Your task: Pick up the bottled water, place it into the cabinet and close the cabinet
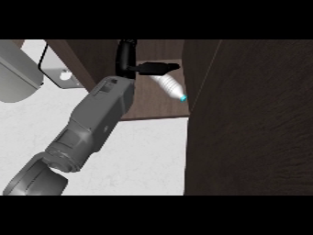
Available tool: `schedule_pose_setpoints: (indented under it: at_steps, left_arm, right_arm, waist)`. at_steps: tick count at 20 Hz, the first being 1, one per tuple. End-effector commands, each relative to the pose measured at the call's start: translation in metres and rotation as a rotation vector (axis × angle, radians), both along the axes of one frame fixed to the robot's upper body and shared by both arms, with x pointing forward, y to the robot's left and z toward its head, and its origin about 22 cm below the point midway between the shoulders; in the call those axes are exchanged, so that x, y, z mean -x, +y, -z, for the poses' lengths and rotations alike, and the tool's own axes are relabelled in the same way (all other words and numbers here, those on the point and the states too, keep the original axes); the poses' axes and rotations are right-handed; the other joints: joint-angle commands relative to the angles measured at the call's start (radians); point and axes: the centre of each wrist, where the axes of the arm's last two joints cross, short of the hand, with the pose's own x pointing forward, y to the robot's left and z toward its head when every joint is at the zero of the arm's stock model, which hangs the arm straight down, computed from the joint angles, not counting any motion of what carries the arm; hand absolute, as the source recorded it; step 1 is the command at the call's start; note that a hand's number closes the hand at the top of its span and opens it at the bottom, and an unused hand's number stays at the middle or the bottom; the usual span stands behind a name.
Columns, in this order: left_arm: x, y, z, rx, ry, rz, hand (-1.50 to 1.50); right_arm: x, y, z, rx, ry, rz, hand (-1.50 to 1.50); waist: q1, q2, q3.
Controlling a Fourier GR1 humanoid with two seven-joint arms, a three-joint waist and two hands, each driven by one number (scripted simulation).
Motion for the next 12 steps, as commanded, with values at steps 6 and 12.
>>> schedule_pose_setpoints:
  at_steps: [6,12]
  left_arm:
    - [0.008,-0.007,0.009,0.052,-0.022,0.044,-1.5]
    - [0.04,-0.004,0.046,0.133,0.026,0.151,-1.5]
  right_arm:
    - [0.001,0.009,-0.017,-0.047,-0.013,0.001,-1.5]
    - [0.001,0.012,-0.02,-0.055,0.009,0.017,-1.5]
  waist:
    - [0.024,-0.012,0.0]
    - [0.047,-0.028,0.001]
